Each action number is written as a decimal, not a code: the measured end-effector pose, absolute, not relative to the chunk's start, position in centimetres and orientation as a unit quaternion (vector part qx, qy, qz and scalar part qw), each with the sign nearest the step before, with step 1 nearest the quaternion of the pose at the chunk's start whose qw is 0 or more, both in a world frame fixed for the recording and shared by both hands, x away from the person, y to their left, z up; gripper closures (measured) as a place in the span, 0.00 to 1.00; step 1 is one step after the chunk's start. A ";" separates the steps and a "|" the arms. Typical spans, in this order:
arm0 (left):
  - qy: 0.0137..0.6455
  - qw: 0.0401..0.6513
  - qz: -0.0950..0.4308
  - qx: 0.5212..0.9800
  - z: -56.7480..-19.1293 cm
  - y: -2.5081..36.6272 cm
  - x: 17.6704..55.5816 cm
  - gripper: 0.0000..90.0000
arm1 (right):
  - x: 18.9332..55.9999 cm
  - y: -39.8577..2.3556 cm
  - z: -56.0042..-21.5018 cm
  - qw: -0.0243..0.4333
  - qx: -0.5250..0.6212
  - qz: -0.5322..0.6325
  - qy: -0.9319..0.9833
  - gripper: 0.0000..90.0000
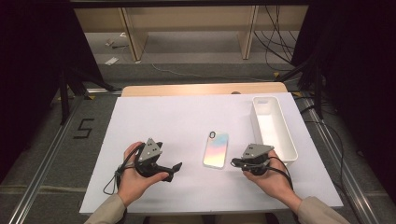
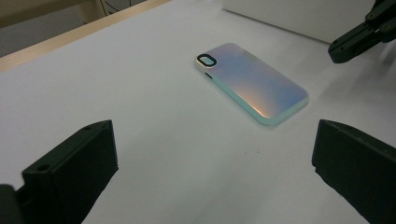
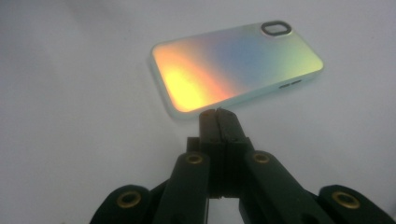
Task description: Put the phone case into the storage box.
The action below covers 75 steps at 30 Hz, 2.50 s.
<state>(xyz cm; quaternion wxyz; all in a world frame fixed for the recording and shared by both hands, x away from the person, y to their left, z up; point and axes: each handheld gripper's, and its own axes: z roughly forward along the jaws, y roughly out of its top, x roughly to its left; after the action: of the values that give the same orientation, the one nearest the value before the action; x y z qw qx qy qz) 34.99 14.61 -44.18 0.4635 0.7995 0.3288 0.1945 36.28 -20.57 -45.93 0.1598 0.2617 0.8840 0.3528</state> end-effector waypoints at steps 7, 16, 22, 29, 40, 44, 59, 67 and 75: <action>0.329 0.464 0.195 0.799 -44.1 14.7 35.0 0.00 | 37.0 -18.9 -47.0 0.153 0.265 0.329 0.893 1.00; 0.330 0.465 0.195 0.798 -44.1 14.7 34.9 0.00 | 37.8 -18.5 -47.9 0.134 0.283 0.326 0.892 1.00; 0.329 0.464 0.194 0.799 -44.2 14.6 34.9 0.00 | 38.0 -18.0 -48.4 0.127 0.284 0.324 0.893 1.00; 0.329 0.464 0.194 0.799 -44.2 14.6 35.0 0.00 | 38.2 -17.5 -48.6 0.122 0.291 0.335 0.888 1.00; 0.330 0.464 0.192 0.800 -44.3 14.6 35.0 0.00 | 38.5 -16.3 -48.8 0.124 0.291 0.346 0.884 1.00; 0.329 0.464 0.192 0.800 -44.3 14.5 35.0 0.00 | 38.7 -15.7 -48.9 0.123 0.292 0.348 0.882 1.00; 0.330 0.465 0.190 0.799 -44.3 14.5 35.0 0.00 | 39.3 -13.4 -49.3 0.114 0.292 0.368 0.875 1.00; 0.328 0.463 0.188 0.801 -44.4 14.4 35.1 0.00 | 39.4 -12.6 -49.4 0.111 0.288 0.378 0.873 1.00; 0.329 0.462 0.187 0.802 -44.4 14.6 35.0 0.00 | 39.3 -13.3 -48.4 0.110 0.279 0.405 0.864 0.99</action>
<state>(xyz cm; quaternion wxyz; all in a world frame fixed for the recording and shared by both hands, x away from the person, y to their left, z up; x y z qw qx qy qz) 35.03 14.60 -44.43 0.4622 0.8018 0.3292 0.1873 39.29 -13.33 -48.37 0.1097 0.2793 0.8637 0.4050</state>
